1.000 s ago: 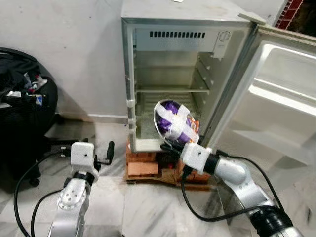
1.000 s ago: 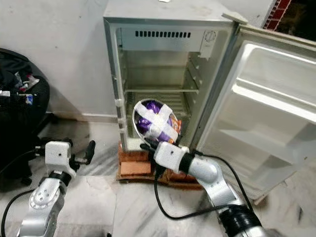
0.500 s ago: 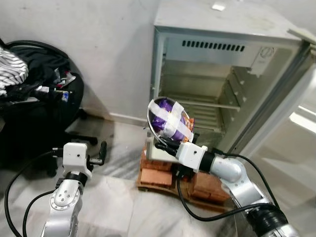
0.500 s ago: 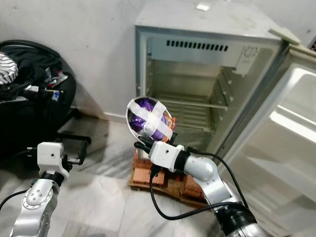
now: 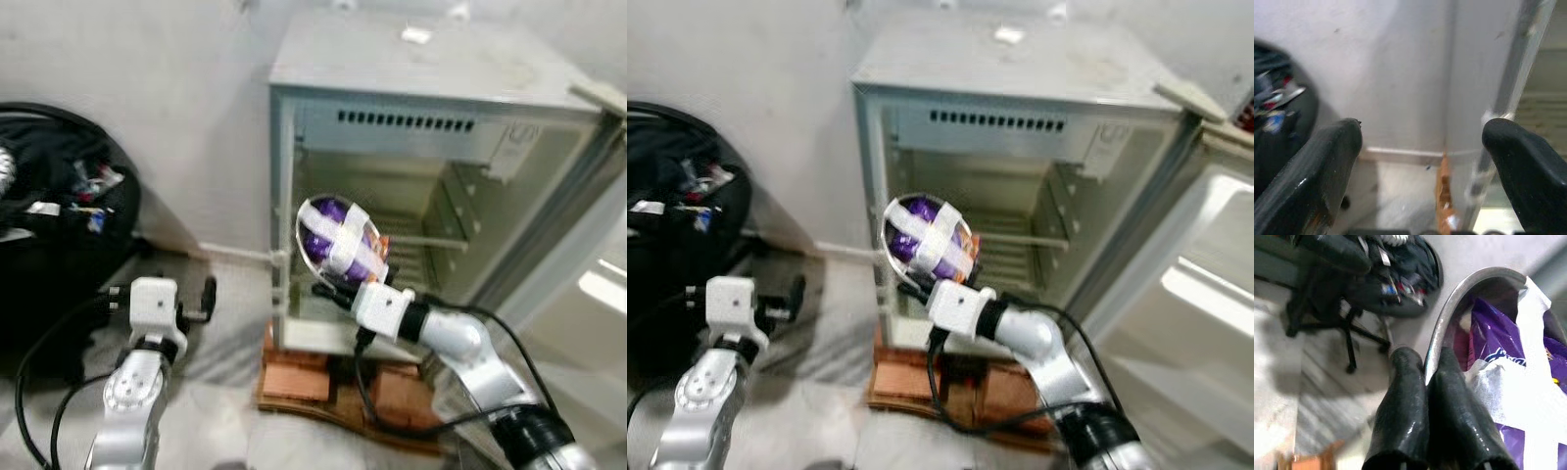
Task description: Restocking fridge
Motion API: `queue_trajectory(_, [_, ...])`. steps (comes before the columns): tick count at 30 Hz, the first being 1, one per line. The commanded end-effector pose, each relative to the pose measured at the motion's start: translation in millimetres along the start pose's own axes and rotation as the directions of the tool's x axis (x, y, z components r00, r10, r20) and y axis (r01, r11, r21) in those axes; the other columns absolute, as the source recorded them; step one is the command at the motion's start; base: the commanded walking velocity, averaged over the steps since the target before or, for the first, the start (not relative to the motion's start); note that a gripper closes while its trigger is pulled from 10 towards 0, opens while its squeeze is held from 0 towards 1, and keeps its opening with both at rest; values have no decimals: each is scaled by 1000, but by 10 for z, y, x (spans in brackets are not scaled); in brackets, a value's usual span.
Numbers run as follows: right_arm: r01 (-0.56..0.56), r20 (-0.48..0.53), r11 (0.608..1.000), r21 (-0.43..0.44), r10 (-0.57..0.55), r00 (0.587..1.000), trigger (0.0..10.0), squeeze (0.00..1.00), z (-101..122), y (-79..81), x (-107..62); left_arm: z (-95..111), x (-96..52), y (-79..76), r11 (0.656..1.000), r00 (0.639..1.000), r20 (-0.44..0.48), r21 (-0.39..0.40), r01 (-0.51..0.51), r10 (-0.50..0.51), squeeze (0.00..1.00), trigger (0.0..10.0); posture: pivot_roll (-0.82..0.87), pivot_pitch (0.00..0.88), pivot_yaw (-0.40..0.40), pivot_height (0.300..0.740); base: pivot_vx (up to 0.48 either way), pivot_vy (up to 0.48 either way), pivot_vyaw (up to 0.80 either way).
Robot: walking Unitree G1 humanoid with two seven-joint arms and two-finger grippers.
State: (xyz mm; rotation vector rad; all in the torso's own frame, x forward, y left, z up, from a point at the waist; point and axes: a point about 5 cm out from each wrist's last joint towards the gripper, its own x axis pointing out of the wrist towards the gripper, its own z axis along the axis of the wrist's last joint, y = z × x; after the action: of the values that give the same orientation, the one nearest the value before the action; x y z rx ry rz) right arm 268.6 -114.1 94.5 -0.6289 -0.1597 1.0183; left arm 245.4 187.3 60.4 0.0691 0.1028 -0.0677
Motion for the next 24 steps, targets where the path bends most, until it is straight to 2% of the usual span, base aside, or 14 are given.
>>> queue_trajectory(1, [27, -17, 1000, -15, -27, 999, 10000, 0, -25, -82, -67, -12, -7, -68, 1000, 1000, -9, -7, 13, -13, 0, 10000, 43, 0, -46, 740, 266, 0, 0])
queue_trajectory(9, [26, -27, 1000, -15, -26, 999, 10000, 0, -43, -92, -78, -19, -33, -54, 1000, 1000, -13, -8, 5, -6, 0, 10000, 50, 0, -53, 740, 270, 0, 0])
queue_trajectory(12, [22, -31, 1000, -14, -22, 999, 10000, 0, -55, -83, -82, -26, -50, -12, 1000, 999, -26, -11, -25, 25, 0, 10000, 52, 0, -52, 740, 0, 0, 0])
queue_trajectory(24, [11, -38, 1000, 3, -11, 999, 10000, 0, -90, -34, -96, -129, -279, 38, 998, 995, -76, -10, -63, 62, 0, 10000, 70, 0, -60, 740, 0, 0, 0])
